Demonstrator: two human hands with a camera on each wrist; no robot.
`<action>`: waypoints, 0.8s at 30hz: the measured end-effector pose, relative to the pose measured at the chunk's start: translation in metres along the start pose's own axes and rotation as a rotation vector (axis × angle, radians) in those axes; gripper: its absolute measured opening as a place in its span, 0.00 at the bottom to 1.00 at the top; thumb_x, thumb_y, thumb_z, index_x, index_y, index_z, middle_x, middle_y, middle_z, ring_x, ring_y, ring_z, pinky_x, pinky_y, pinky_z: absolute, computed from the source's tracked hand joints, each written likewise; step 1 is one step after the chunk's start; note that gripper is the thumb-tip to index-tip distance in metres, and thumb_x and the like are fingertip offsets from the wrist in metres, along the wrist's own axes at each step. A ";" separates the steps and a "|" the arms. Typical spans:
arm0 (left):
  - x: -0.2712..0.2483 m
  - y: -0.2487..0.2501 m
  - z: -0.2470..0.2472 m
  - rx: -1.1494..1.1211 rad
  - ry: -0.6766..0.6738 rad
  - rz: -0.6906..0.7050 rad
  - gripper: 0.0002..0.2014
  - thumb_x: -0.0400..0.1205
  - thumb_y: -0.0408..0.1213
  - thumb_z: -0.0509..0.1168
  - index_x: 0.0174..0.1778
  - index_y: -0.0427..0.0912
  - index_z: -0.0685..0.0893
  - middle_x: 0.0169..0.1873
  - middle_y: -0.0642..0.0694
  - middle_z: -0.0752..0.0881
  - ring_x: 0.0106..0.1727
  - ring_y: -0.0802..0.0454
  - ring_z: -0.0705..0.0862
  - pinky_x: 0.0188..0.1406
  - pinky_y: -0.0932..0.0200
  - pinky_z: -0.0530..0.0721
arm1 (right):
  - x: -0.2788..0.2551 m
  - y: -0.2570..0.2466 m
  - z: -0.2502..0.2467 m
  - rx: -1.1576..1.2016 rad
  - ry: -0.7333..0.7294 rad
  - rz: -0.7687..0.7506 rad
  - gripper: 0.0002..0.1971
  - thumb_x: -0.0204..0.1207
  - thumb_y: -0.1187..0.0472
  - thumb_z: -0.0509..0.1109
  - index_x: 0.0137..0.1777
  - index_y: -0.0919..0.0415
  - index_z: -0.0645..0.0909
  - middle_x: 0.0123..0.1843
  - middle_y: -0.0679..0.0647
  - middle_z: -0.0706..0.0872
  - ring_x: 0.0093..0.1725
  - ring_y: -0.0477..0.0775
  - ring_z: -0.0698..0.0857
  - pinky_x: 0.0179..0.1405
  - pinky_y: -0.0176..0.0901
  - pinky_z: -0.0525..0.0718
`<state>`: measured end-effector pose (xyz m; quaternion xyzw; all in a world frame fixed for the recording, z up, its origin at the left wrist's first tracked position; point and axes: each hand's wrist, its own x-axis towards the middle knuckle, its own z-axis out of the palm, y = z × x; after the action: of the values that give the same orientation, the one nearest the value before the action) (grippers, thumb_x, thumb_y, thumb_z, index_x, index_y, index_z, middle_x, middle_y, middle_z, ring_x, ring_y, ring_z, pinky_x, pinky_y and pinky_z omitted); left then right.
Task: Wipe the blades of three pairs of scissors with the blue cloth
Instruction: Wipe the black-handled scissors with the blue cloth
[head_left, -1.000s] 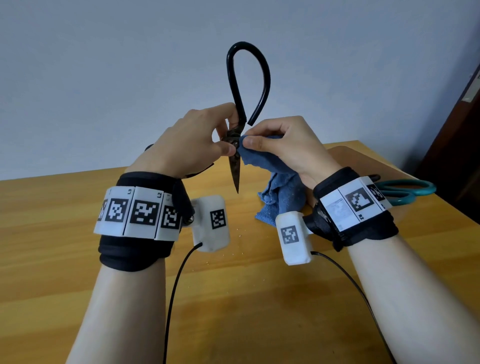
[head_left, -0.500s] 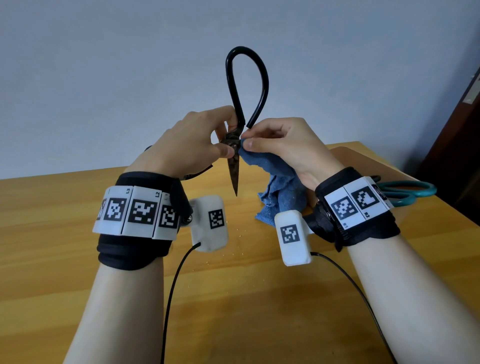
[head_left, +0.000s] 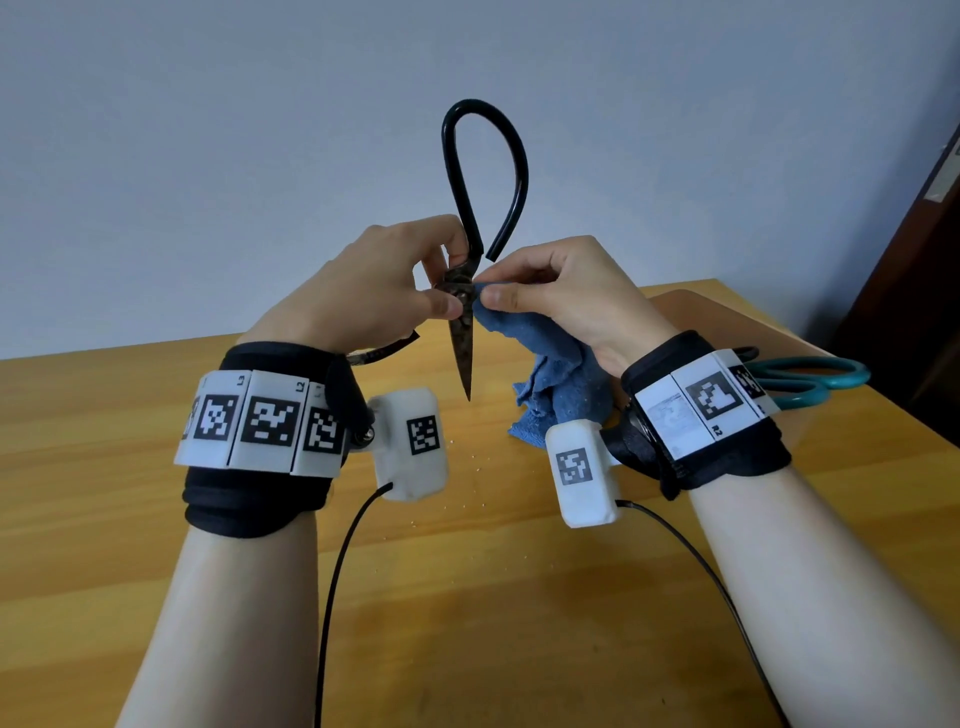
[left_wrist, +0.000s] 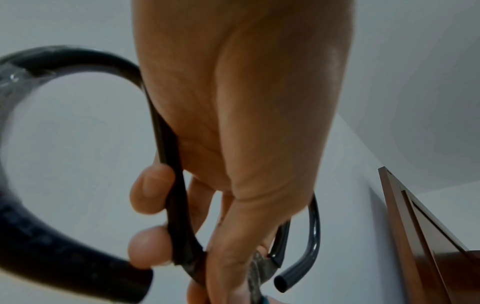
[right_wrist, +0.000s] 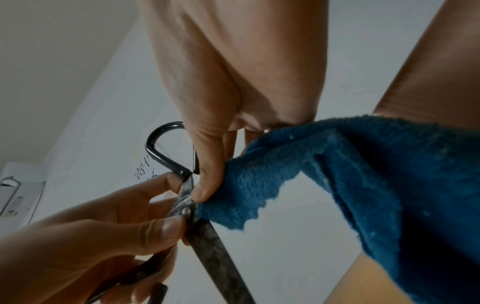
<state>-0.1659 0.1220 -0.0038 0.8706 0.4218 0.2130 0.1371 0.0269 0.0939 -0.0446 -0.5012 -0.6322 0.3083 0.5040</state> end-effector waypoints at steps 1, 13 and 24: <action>0.000 0.001 0.000 -0.004 0.001 0.002 0.14 0.82 0.37 0.73 0.46 0.57 0.74 0.47 0.58 0.84 0.31 0.56 0.82 0.40 0.53 0.80 | 0.000 0.000 0.000 -0.009 0.012 -0.004 0.05 0.72 0.63 0.81 0.46 0.57 0.92 0.45 0.54 0.93 0.44 0.44 0.89 0.50 0.39 0.87; 0.001 0.000 0.000 -0.008 0.017 0.023 0.12 0.82 0.38 0.73 0.48 0.56 0.74 0.47 0.58 0.83 0.32 0.58 0.81 0.45 0.49 0.81 | 0.002 -0.003 -0.001 -0.043 0.051 0.013 0.03 0.74 0.64 0.79 0.43 0.56 0.92 0.43 0.55 0.93 0.43 0.46 0.89 0.52 0.43 0.87; 0.000 0.001 -0.001 -0.007 0.019 0.027 0.12 0.82 0.37 0.73 0.49 0.55 0.74 0.46 0.58 0.83 0.34 0.58 0.81 0.44 0.49 0.80 | 0.003 -0.001 0.000 -0.110 0.063 0.007 0.02 0.73 0.61 0.80 0.43 0.55 0.90 0.40 0.47 0.91 0.42 0.41 0.88 0.46 0.35 0.85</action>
<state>-0.1655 0.1211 -0.0022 0.8736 0.4105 0.2248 0.1332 0.0264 0.0964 -0.0423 -0.5398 -0.6302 0.2591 0.4942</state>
